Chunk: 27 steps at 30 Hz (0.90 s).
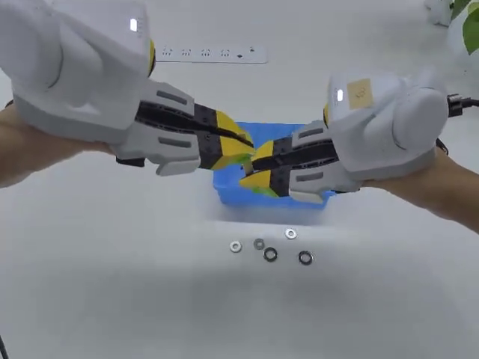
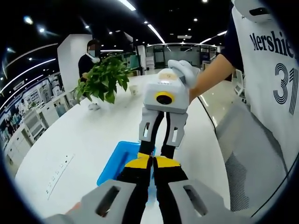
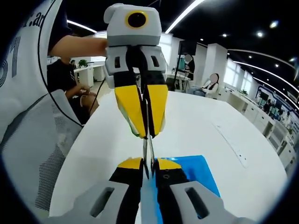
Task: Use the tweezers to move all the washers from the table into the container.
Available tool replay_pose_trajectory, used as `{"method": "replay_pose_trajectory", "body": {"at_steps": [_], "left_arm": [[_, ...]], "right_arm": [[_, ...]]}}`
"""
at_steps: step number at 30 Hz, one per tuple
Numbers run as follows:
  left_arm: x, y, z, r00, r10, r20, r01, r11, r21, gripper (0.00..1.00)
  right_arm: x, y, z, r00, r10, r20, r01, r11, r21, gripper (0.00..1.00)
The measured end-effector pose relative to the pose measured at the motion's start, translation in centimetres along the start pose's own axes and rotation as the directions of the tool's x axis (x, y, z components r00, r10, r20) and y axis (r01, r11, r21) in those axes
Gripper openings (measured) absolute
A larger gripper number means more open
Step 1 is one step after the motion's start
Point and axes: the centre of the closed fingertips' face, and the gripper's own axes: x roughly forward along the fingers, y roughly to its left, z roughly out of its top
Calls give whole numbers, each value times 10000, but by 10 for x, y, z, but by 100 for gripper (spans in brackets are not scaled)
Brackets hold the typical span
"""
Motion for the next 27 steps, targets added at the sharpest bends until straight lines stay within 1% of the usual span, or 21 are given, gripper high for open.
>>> {"method": "replay_pose_trajectory", "body": {"at_steps": [1, 2, 4, 7, 10, 14, 16, 19, 23, 27], "left_arm": [[-1, -5, 1, 9999, -56, 93, 57, 9999, -104, 6], [-2, -9, 0, 9999, -52, 90, 53, 9999, -99, 6], [-3, -14, -3, 10000, -42, 27, 43, 9999, -158, 6], [-4, -25, -6, 10000, -48, 1, 48, 9998, -181, 6], [-5, -35, -11, 10000, -83, -24, 83, 9998, -202, 6], [-8, -44, -18, 9999, -97, -65, 94, 9992, -382, 6], [-9, -48, -21, 9999, -68, -102, 64, 9990, -439, 6], [-11, -52, -23, 10000, 6, -49, -9, 9982, -600, 6], [-10, -58, -30, 10000, 42, -82, -48, 9970, -768, 6], [-8, -67, -38, 9999, 65, -105, -76, 9938, -1108, 6]], "right_arm": [[0, 4, 2, 10000, 93, 23, -93, 10000, -35, 11], [0, 8, 2, 9999, 166, -8, -166, 9998, -117, 11], [1, 17, 0, 9993, 280, -264, -290, 9990, -352, 11], [3, 26, -2, 9988, 397, -291, -405, 9988, -275, 11], [5, 39, -4, 9977, 589, -339, -596, 9980, -210, 11], [10, 51, -7, 9964, 738, -407, -744, 9971, -143, 11], [12, 54, -8, 9960, 796, -405, -799, 9968, -52, 11], [15, 60, -8, 9955, 883, -355, -883, 9961, 23, 11], [21, 67, -12, 9941, 1020, -381, -1016, 9947, 126, 11], [26, 80, -18, 9912, 1218, -513, -1212, 9925, 136, 10]]}}
